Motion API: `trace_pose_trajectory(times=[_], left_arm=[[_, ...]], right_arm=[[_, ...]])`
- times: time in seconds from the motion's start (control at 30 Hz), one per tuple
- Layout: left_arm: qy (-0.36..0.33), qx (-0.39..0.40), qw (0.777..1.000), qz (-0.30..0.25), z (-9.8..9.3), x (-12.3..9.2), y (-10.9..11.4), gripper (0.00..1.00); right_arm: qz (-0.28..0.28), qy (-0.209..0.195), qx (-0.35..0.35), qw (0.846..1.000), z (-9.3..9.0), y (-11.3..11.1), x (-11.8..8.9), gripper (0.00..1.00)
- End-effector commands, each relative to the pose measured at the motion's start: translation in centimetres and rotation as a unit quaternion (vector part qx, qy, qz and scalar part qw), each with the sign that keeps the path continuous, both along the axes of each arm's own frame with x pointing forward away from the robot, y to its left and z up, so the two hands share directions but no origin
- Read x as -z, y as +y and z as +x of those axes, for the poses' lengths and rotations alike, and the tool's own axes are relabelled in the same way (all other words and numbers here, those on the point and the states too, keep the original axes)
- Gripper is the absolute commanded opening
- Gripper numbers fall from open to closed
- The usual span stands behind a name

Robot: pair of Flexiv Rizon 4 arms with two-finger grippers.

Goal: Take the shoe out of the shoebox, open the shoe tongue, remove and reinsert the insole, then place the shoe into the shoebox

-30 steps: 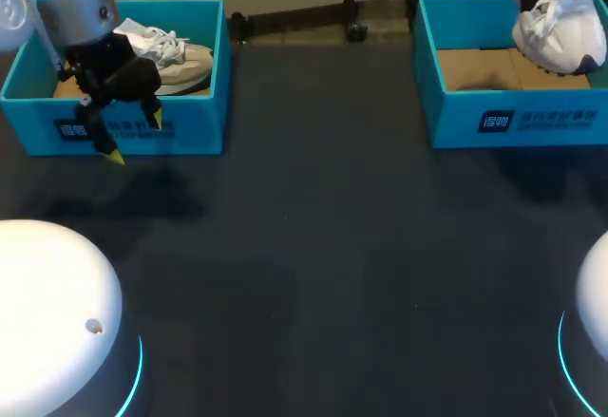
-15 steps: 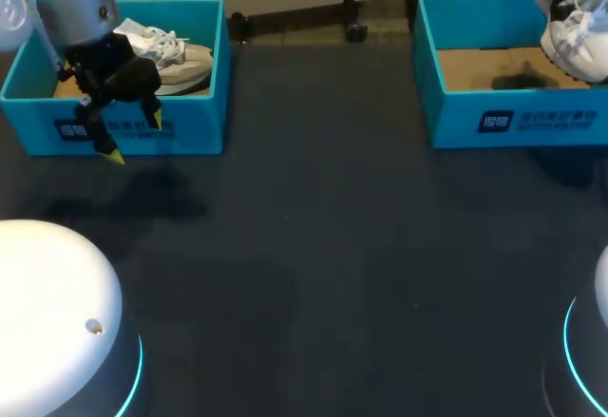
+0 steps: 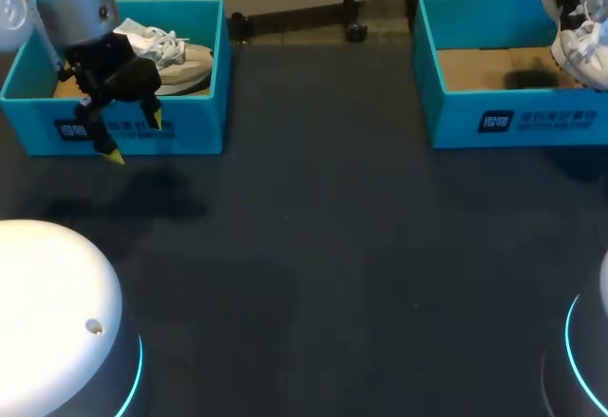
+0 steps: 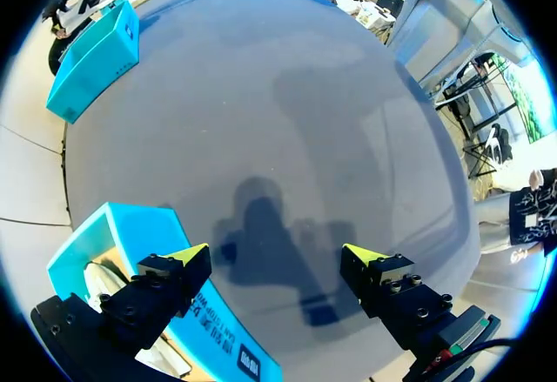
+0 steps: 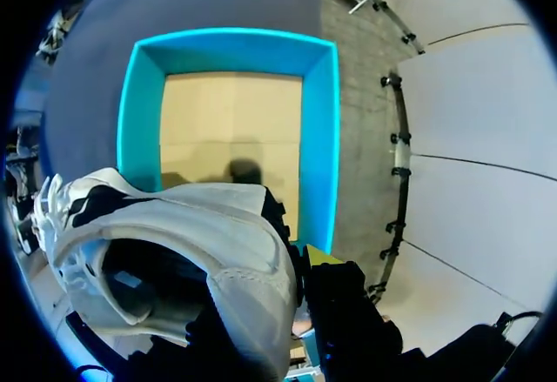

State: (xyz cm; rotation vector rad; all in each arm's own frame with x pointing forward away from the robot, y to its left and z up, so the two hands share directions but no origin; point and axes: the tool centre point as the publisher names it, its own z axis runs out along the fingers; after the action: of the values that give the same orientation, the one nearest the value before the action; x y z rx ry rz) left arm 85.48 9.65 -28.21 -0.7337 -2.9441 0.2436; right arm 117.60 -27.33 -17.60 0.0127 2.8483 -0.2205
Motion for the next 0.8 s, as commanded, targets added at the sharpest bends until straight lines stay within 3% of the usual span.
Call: trace_pose_trajectory(times=[0.03, 0.17, 0.23, 0.37, 0.43, 0.63, 0.8], left_arm=[[-0.001, 0.001, 1.000, 0.000, 0.0, 0.0, 0.1, 1.00], [-0.001, 0.001, 1.000, 0.000, 0.0, 0.0, 0.1, 1.00], [-0.001, 0.001, 1.000, 0.000, 0.0, 0.0, 0.1, 1.00], [-0.001, 0.001, 1.000, 0.000, 0.0, 0.0, 0.1, 1.00], [-0.001, 0.001, 1.000, 0.000, 0.0, 0.0, 0.1, 1.00], [-0.001, 0.001, 1.000, 0.000, 0.0, 0.0, 0.1, 1.00], [-0.001, 0.001, 1.000, 0.000, 0.0, 0.0, 0.1, 1.00]], right_arm=[[-0.006, -0.003, 0.039, 0.999, -0.5, -0.8, 0.5, 0.00], [-0.002, 0.004, 0.146, 0.989, -1.4, -1.7, 0.0, 0.00], [-0.006, 0.034, 0.197, 0.980, -1.7, -2.0, -0.2, 0.00], [-0.003, 0.037, 0.265, 0.964, -2.2, -2.3, -0.7, 0.00], [-0.001, 0.028, 0.305, 0.952, -2.9, -2.6, -1.0, 0.00], [0.048, 0.026, 0.445, 0.894, -5.5, -4.1, -0.7, 0.00], [0.052, 0.017, 0.483, 0.874, -6.1, -4.6, -1.1, 0.00]])
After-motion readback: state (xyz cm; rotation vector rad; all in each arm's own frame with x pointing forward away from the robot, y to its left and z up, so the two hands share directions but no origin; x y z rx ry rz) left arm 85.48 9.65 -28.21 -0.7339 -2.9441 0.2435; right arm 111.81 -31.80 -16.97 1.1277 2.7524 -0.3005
